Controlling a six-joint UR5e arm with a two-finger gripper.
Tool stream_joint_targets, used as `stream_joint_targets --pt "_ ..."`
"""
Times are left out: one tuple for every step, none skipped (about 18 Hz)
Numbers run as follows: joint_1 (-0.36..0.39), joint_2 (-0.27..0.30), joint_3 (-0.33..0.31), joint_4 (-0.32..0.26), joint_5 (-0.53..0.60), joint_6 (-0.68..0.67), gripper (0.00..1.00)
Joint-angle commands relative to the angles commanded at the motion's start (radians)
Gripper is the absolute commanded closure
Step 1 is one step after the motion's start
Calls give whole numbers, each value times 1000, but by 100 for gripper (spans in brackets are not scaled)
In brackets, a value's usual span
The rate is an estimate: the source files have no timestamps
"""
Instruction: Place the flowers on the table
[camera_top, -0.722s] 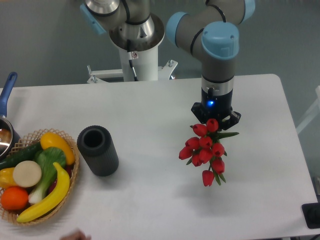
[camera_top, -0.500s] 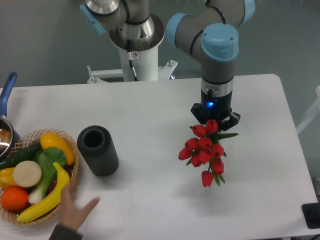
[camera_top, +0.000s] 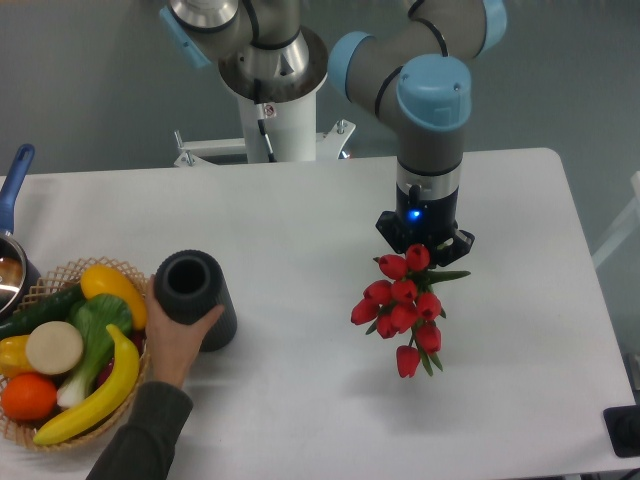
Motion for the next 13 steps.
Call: stream_joint_targets --pt "-6 -11 3 3 0 -9 92" --pt "-9 -17 3 5 2 -21 92" --pt "-20 -28 5 8 11 -31 92" --pt "-35 -41 12 9 20 -40 92" --pt "-46 -55 20 9 31 -48 91" --pt "-57 -69 23 11 40 -57 90" --pt "-71 -83 28 11 44 -67 89" --pt "-80 -97 29 12 51 -75 88" --pt "-84 -107 29 14 52 -86 88" --pt "-87 -110 29 15 52 -89 88" --pt "-88 -115 29 15 52 -89 87" --pt "-94 -124 29 15 52 -89 87" --pt "-98 -132 29 17 52 -89 87"
